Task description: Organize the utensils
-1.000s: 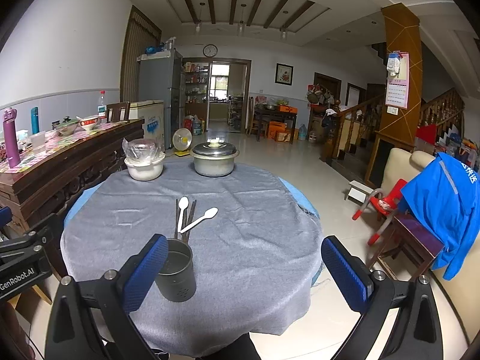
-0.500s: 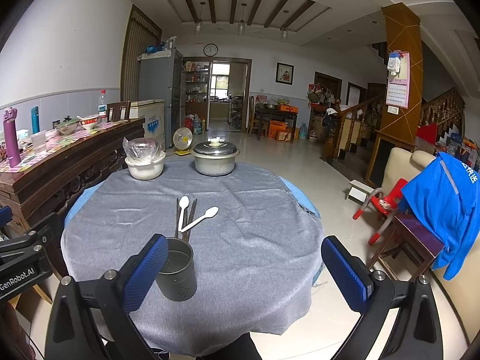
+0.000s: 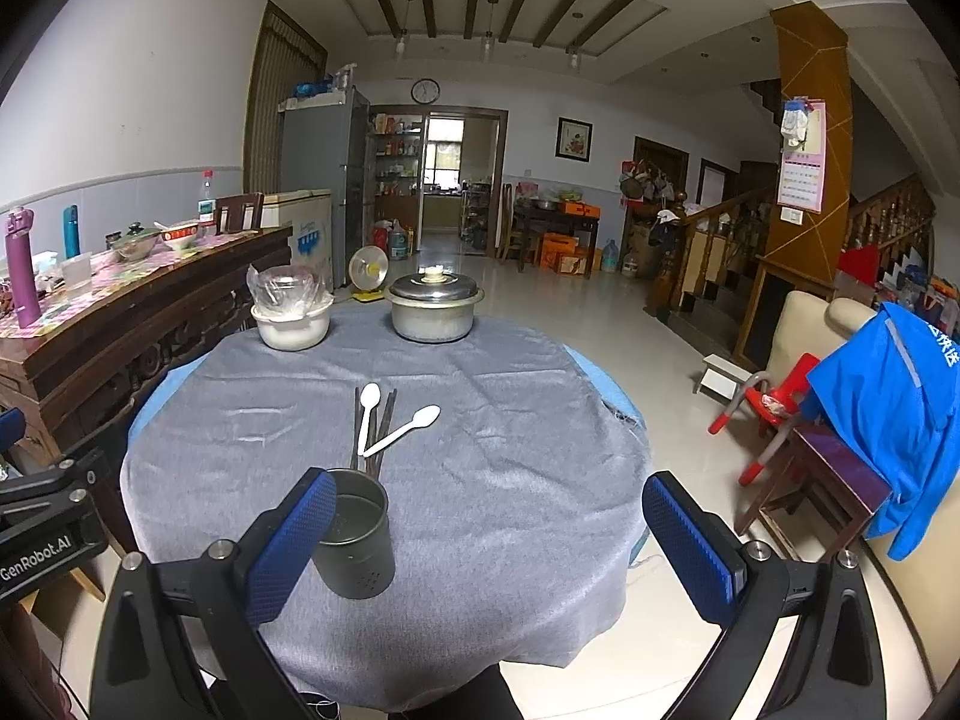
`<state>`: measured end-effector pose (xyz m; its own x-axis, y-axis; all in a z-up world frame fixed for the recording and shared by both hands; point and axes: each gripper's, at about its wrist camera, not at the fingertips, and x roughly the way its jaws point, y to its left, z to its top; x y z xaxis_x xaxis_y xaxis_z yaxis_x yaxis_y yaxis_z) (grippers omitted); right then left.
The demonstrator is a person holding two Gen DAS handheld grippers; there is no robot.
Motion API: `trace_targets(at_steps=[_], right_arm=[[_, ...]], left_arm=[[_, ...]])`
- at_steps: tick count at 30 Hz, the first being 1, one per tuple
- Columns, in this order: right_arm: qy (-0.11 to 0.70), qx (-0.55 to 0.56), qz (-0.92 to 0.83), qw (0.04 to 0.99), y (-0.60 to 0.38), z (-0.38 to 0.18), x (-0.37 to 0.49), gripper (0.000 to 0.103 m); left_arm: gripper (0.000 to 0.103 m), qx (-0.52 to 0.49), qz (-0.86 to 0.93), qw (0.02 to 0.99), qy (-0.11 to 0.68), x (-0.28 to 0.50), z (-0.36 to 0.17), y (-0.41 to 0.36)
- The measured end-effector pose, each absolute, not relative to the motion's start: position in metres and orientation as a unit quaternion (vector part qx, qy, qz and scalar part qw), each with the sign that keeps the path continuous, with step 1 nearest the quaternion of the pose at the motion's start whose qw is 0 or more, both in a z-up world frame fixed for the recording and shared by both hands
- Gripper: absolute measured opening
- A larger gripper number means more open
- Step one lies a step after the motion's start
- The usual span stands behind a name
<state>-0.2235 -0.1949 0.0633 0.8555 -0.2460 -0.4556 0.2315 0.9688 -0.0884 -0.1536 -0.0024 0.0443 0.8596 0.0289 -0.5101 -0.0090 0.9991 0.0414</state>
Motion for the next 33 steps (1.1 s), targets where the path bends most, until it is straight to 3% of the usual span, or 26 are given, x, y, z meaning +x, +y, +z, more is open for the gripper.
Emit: trace_targets(at_steps=[33], right_arm=[[0.304, -0.027, -0.13, 0.943, -0.201, 0.026, -0.116, 0.103]], left_arm=[[0.103, 0.019, 0.023, 0.941, 0.338, -0.041, 0.0, -0.005]])
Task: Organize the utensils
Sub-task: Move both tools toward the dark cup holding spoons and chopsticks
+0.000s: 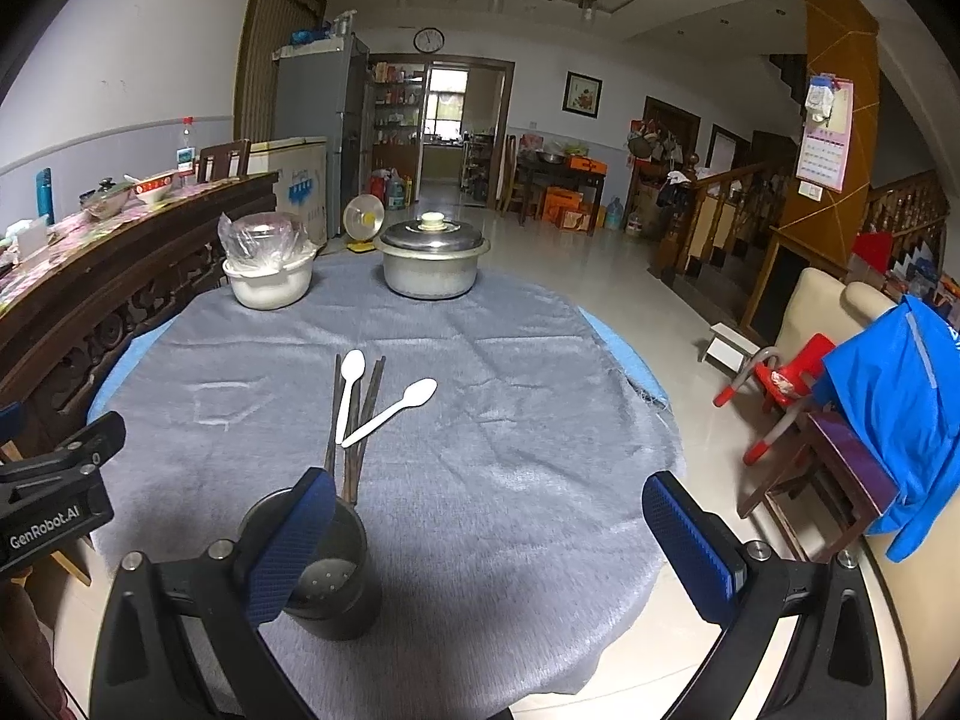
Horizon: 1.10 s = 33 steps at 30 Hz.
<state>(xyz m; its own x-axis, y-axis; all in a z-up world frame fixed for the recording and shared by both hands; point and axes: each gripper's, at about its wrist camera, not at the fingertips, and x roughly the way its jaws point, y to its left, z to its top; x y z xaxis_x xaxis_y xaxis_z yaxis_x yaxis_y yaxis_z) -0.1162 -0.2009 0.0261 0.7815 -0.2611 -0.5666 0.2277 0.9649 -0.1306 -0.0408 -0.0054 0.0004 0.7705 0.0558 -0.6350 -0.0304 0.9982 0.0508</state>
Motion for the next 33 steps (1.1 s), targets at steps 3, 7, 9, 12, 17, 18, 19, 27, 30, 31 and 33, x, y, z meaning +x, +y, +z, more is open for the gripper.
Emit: trace_targets(at_steps=[3, 7, 9, 12, 17, 18, 19, 27, 30, 31, 33], right_arm=[[0.307, -0.027, -0.13, 0.942, -0.202, 0.023, -0.107, 0.103], [0.309, -0.027, -0.13, 0.942, -0.202, 0.021, -0.097, 0.103], [0.309, -0.028, -0.13, 0.942, -0.202, 0.02, -0.092, 0.103], [0.311, -0.025, -0.128, 0.941, -0.203, 0.018, -0.089, 0.103], [0.315, -0.023, -0.128, 0.94, -0.206, 0.015, -0.082, 0.103], [0.315, -0.023, -0.129, 0.94, -0.207, 0.015, -0.081, 0.103], [0.315, -0.022, -0.129, 0.94, -0.208, 0.015, -0.08, 0.103], [0.317, -0.018, -0.126, 0.94, -0.21, 0.014, -0.075, 0.103], [0.317, -0.019, -0.126, 0.94, -0.212, 0.014, -0.069, 0.103], [0.317, -0.017, -0.125, 0.94, -0.213, 0.014, -0.069, 0.103], [0.318, -0.012, -0.118, 0.941, -0.215, 0.014, -0.064, 0.103]], left_arm=[[0.103, 0.017, 0.024, 0.938, 0.344, -0.032, -0.004, -0.005], [0.103, 0.016, 0.026, 0.936, 0.35, -0.022, -0.008, -0.006], [0.103, 0.017, 0.027, 0.935, 0.352, -0.019, -0.009, -0.006], [0.103, 0.018, 0.026, 0.935, 0.354, -0.015, -0.01, -0.008], [0.103, 0.021, 0.026, 0.934, 0.356, -0.01, -0.012, -0.011], [0.103, 0.022, 0.027, 0.934, 0.355, -0.009, -0.012, -0.012], [0.103, 0.022, 0.027, 0.934, 0.355, -0.008, -0.012, -0.012], [0.103, 0.027, 0.031, 0.933, 0.357, -0.002, -0.014, -0.014], [0.103, 0.029, 0.035, 0.933, 0.357, 0.0, -0.015, -0.014], [0.103, 0.03, 0.036, 0.933, 0.357, 0.002, -0.016, -0.014], [0.103, 0.034, 0.039, 0.933, 0.356, 0.006, -0.017, -0.014]])
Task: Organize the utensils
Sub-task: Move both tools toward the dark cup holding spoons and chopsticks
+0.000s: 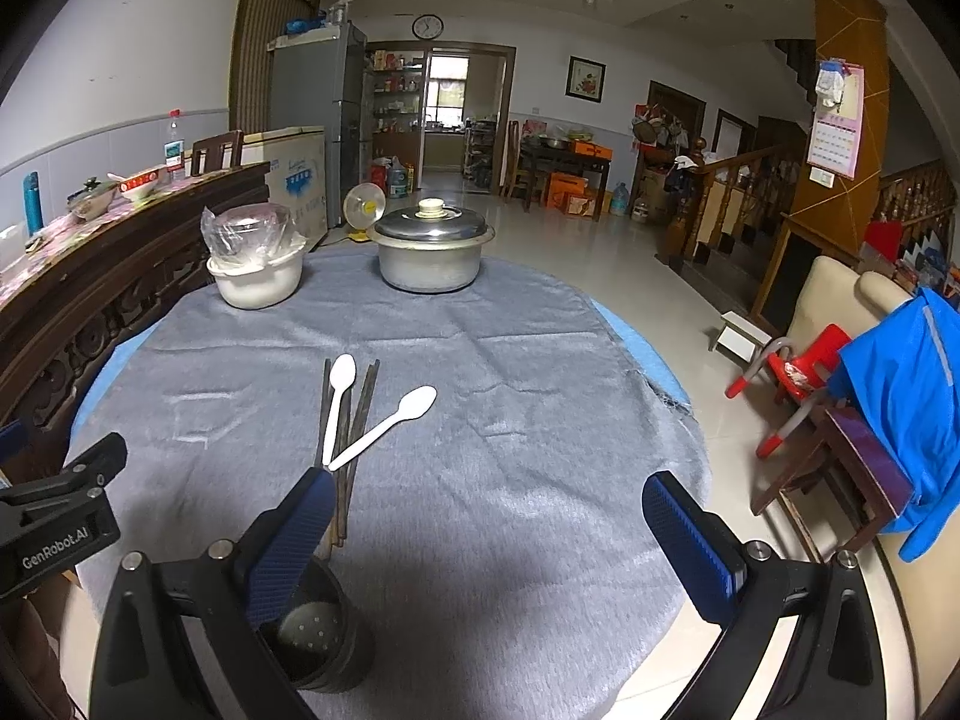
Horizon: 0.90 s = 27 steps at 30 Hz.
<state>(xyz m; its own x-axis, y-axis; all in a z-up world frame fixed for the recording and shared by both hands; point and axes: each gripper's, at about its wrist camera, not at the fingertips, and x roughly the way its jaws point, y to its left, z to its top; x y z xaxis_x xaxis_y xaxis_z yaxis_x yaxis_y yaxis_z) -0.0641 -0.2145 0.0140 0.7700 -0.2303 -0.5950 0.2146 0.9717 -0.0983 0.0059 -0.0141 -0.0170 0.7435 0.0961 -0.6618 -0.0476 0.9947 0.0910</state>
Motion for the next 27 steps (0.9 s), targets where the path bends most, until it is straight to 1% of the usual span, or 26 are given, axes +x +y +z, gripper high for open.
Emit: trace_targets(at_steps=[5, 9, 16, 20, 23, 25, 27], right_arm=[[0.333, 0.023, -0.09, 0.939, -0.23, 0.012, -0.037, 0.103], [0.364, 0.056, -0.051, 0.928, -0.241, 0.003, -0.004, 0.103], [0.418, 0.109, 0.009, 0.902, -0.254, -0.03, 0.052, 0.103], [0.449, 0.163, 0.04, 0.877, -0.27, -0.054, 0.085, 0.103], [0.464, 0.196, 0.042, 0.863, -0.282, -0.07, 0.109, 0.095], [0.477, 0.218, 0.044, 0.85, -0.289, -0.08, 0.123, 0.083], [0.492, 0.244, 0.047, 0.835, -0.296, -0.092, 0.139, 0.077]], left_arm=[[0.103, 0.045, 0.049, 0.933, 0.354, 0.02, -0.02, -0.012], [0.103, 0.047, 0.057, 0.931, 0.357, 0.036, -0.023, -0.007], [0.103, 0.053, 0.06, 0.927, 0.366, 0.064, -0.033, -0.007], [0.103, 0.058, 0.055, 0.925, 0.372, 0.08, -0.04, -0.012], [0.103, 0.06, 0.05, 0.922, 0.378, 0.091, -0.046, -0.015], [0.103, 0.061, 0.047, 0.92, 0.384, 0.1, -0.051, -0.018], [0.103, 0.063, 0.044, 0.918, 0.388, 0.108, -0.056, -0.02]])
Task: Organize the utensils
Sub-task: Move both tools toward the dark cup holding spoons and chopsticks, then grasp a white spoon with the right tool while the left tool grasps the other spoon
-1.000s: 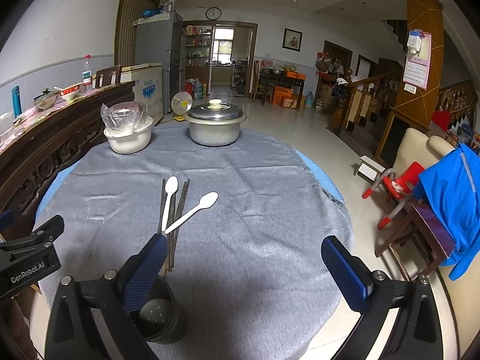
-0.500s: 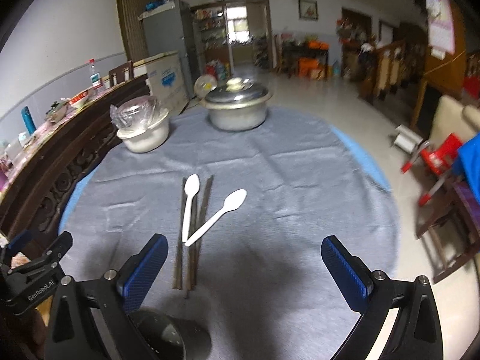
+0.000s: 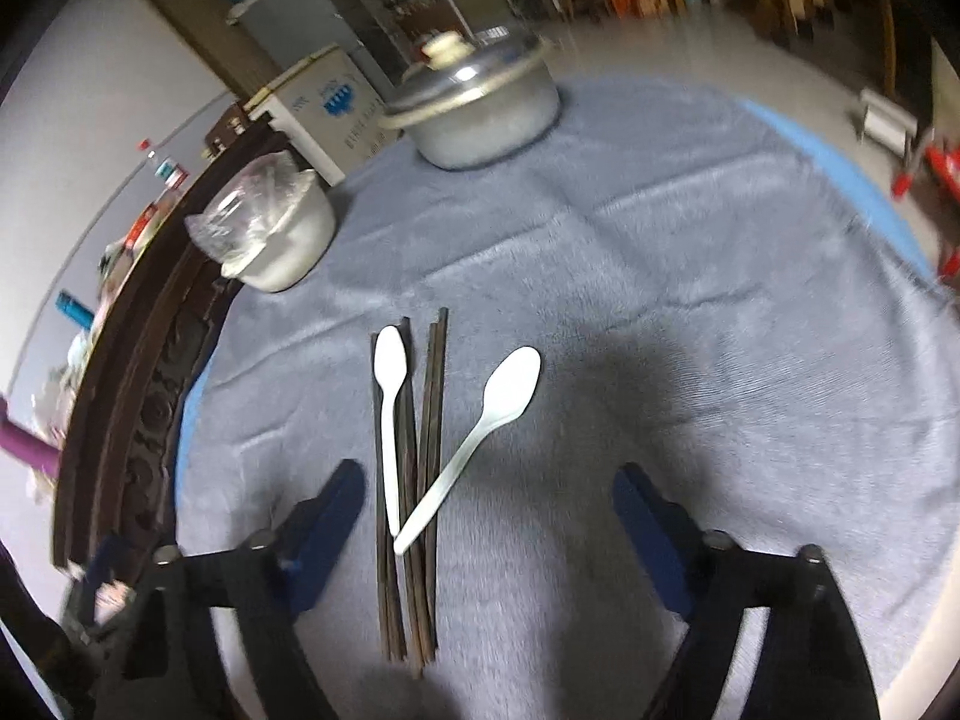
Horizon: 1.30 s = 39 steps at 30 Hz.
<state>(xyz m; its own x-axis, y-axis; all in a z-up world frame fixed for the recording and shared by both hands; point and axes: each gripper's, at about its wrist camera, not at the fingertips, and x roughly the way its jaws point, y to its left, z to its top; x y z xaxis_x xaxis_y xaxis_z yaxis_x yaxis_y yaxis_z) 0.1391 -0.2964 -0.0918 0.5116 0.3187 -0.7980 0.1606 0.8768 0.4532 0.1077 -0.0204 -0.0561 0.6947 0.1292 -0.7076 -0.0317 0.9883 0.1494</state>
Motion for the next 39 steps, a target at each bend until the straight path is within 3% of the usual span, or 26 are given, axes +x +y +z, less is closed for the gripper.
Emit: trace_targets(at_steps=[6, 14, 17, 18, 19, 20, 22, 28, 30, 34, 39], right_arm=[[0.53, 0.276, 0.038, 0.801, -0.3, -0.123, 0.173, 0.069], [0.541, 0.239, 0.005, 0.807, -0.284, -0.14, 0.207, 0.055], [0.535, 0.192, -0.012, 0.823, -0.273, -0.138, 0.216, 0.038], [0.535, 0.173, -0.016, 0.827, -0.269, -0.139, 0.219, 0.025], [0.534, 0.152, -0.019, 0.831, -0.265, -0.139, 0.22, 0.018], [0.532, 0.136, -0.019, 0.836, -0.262, -0.139, 0.219, 0.016], [0.524, 0.123, -0.013, 0.843, -0.262, -0.139, 0.215, 0.01], [0.495, 0.15, 0.007, 0.856, -0.277, -0.143, 0.196, 0.007], [0.484, 0.161, 0.011, 0.86, -0.285, -0.142, 0.189, 0.006], [0.469, 0.178, 0.011, 0.865, -0.296, -0.139, 0.178, 0.005], [0.45, 0.193, 0.011, 0.872, -0.309, -0.133, 0.165, 0.005]], left_arm=[[0.103, 0.053, -0.002, 0.904, 0.425, 0.143, -0.074, -0.028], [0.103, 0.02, -0.071, 0.872, 0.485, 0.208, -0.101, -0.039], [0.103, -0.001, -0.078, 0.866, 0.494, 0.223, -0.105, -0.038], [0.103, -0.007, -0.081, 0.866, 0.493, 0.226, -0.105, -0.038], [0.103, -0.013, -0.085, 0.866, 0.493, 0.23, -0.106, -0.038], [0.102, -0.017, -0.087, 0.865, 0.494, 0.233, -0.106, -0.039], [0.096, -0.023, -0.097, 0.863, 0.496, 0.239, -0.106, -0.045], [0.074, -0.018, -0.122, 0.85, 0.512, 0.265, -0.121, -0.078], [0.06, -0.017, -0.131, 0.844, 0.521, 0.273, -0.127, -0.09], [0.049, -0.009, -0.143, 0.837, 0.527, 0.283, -0.136, -0.113], [0.016, 0.01, -0.14, 0.84, 0.524, 0.285, -0.143, -0.126]])
